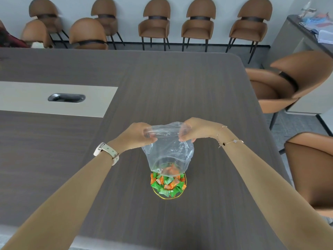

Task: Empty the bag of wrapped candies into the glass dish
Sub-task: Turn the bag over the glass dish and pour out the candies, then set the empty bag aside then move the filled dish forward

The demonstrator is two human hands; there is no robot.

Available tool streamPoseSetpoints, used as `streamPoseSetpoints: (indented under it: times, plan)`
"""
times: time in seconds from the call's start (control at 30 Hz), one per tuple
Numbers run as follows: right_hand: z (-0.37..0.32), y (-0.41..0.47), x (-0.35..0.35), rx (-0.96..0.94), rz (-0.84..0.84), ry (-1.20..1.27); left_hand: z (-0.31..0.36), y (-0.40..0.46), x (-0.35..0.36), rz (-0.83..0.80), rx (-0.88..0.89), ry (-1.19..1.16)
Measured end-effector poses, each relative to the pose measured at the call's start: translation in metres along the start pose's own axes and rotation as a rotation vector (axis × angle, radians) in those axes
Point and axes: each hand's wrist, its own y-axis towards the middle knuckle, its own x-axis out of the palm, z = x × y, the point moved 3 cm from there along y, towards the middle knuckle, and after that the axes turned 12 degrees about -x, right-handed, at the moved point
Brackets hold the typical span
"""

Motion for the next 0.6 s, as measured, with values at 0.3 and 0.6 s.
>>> streamPoseSetpoints:
  times: [0.3,0.6]
  plan:
    - [-0.023,0.027,0.015,-0.111,0.255,-0.119,-0.038,0.011,-0.021,0.417,0.119,0.220]
    - [-0.020,0.086,0.129,-0.383,0.338,-0.588,-0.149,-0.005,0.006,0.349,0.037,0.444]
